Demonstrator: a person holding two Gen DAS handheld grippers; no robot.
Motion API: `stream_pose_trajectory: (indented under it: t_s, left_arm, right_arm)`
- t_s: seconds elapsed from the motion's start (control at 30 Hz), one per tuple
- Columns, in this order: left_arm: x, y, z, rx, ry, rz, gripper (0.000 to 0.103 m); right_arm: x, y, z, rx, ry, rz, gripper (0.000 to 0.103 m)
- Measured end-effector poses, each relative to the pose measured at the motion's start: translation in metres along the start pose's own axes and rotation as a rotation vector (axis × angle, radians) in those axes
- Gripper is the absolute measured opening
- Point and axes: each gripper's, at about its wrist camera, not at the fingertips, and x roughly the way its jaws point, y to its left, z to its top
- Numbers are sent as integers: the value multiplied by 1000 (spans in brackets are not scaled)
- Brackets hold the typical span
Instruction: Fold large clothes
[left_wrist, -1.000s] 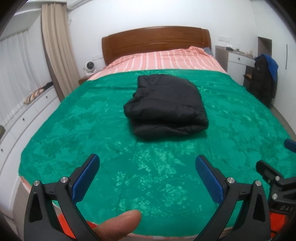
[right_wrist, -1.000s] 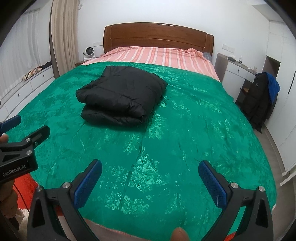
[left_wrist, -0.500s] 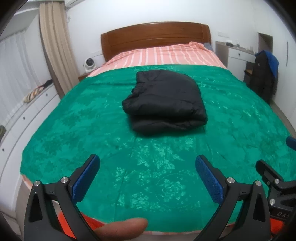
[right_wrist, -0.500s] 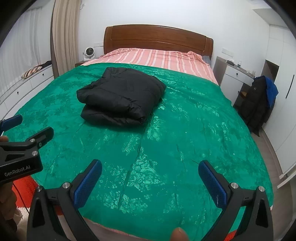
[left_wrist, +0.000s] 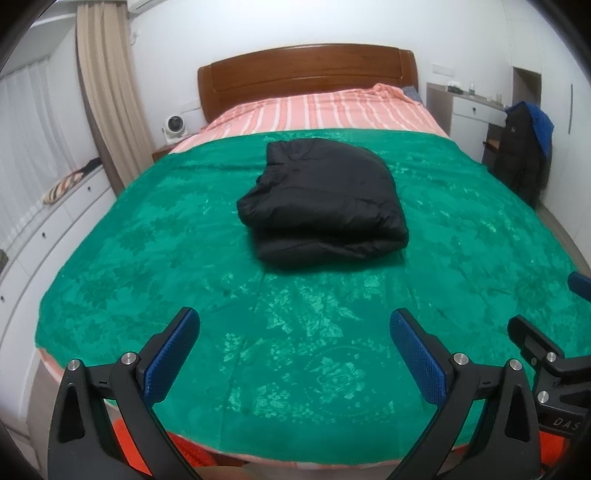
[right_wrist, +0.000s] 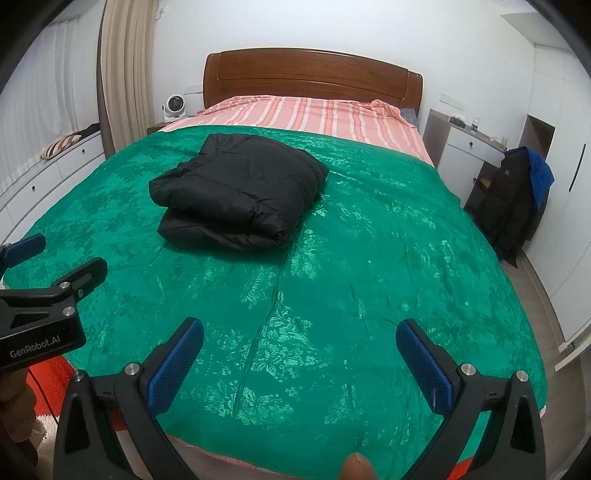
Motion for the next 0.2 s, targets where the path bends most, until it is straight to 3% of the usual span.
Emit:
stream_pose_trajectory:
  t_s: [0.2]
  left_arm:
    - [-4,-4,-1,12,-22,1,103]
  right_arm:
    - [0,-3,0,10,-2,3,103]
